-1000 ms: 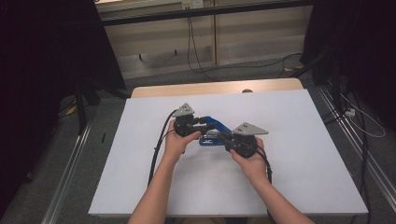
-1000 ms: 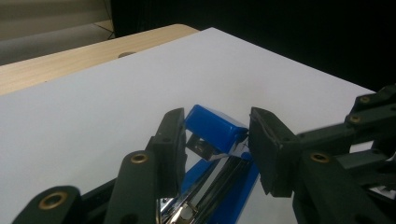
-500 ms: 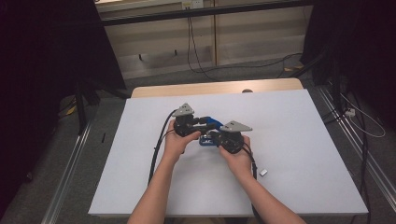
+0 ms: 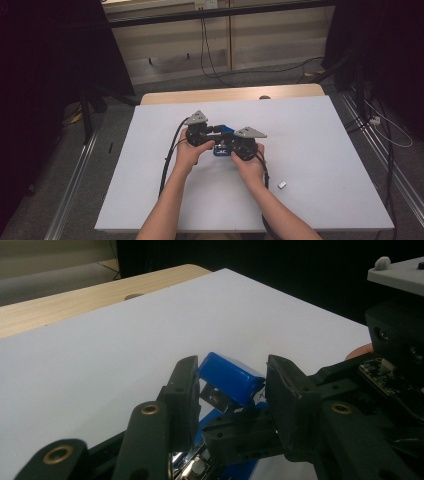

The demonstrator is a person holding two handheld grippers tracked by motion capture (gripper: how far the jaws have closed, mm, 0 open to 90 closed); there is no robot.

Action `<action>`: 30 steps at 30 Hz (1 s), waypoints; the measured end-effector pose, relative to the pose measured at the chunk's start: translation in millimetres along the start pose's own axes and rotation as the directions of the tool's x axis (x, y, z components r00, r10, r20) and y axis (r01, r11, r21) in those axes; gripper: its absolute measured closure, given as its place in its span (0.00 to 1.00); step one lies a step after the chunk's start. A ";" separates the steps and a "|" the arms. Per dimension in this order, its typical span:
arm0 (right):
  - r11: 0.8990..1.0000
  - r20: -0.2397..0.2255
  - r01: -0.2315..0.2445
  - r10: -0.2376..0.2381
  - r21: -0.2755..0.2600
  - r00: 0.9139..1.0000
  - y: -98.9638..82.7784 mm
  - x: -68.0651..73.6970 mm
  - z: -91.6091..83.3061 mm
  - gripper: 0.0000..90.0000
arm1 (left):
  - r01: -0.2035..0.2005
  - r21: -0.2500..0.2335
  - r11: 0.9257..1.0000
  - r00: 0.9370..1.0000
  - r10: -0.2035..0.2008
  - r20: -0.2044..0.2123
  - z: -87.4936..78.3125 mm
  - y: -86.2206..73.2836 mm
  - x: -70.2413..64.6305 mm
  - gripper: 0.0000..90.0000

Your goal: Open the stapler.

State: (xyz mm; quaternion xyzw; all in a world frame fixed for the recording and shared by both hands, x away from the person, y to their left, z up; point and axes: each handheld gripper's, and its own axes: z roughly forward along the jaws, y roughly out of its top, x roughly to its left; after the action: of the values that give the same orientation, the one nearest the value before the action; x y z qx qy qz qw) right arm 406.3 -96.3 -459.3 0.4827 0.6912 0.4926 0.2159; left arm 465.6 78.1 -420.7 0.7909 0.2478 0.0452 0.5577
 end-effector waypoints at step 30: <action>0.999 0.012 -0.019 0.020 -0.044 1.000 -2.3 3.6 6.1 1.00 | 0.036 -0.029 0.999 0.997 -0.037 -0.060 -35.9 -7.3 23.2 0.68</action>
State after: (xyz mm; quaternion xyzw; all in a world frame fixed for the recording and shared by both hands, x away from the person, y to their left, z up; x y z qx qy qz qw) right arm 408.4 -90.4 -463.3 0.4874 0.6740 0.5070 0.2259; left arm 470.9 121.0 -418.6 0.7766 0.2784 0.0626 0.5616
